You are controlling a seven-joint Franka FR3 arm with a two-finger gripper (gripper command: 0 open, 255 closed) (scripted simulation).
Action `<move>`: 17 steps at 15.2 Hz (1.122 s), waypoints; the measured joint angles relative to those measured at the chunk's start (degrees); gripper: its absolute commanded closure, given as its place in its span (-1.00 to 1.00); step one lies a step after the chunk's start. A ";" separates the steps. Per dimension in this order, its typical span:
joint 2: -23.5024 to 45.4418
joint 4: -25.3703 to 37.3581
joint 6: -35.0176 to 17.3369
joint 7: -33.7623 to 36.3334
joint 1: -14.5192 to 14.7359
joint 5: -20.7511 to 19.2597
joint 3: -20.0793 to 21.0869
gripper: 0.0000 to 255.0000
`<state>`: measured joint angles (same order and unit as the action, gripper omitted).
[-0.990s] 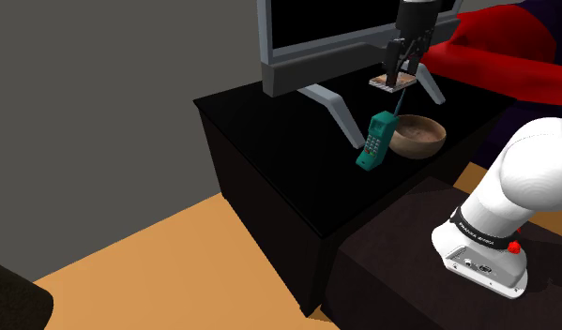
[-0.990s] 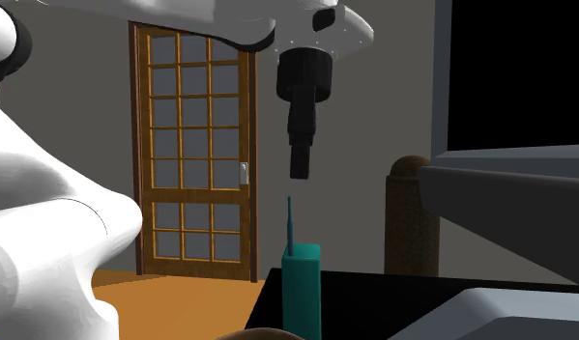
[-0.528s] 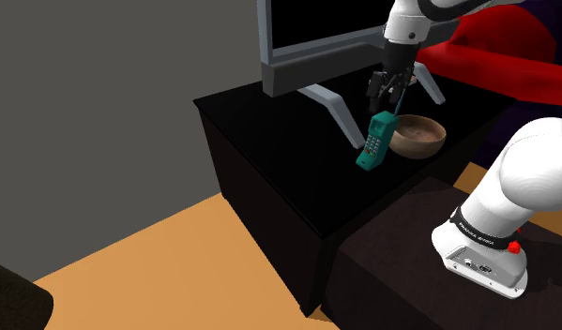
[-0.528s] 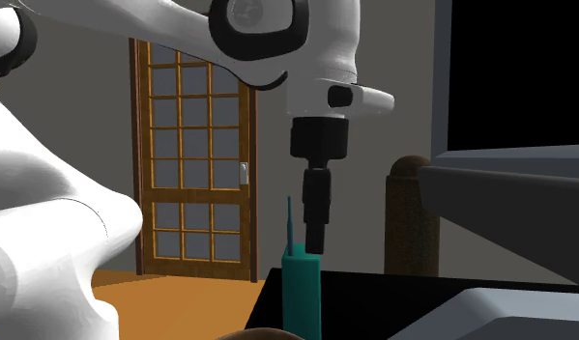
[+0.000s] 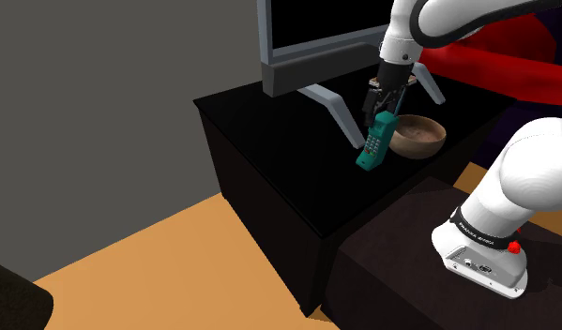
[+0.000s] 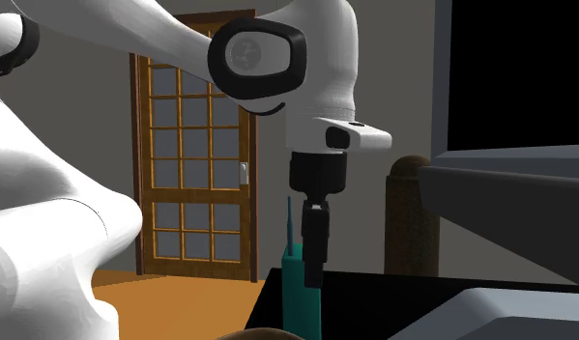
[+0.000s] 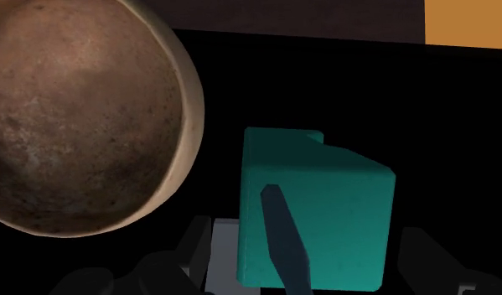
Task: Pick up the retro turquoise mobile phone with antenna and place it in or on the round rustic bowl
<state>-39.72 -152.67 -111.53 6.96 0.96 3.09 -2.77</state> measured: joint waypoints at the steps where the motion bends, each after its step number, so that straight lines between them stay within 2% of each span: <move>1: 0.12 -0.21 -0.33 -0.05 -0.01 -0.01 -0.03 -1.00; 6: 0.16 -0.47 -0.66 -0.08 -0.02 0.00 -0.04 -1.00; 7: 0.16 -0.47 -0.66 -0.08 -0.02 0.00 -0.04 1.00; 17: 0.15 -0.40 -0.68 -0.09 -0.03 -0.01 -0.06 1.00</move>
<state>-39.57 -153.07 -112.21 6.87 0.93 3.08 -2.83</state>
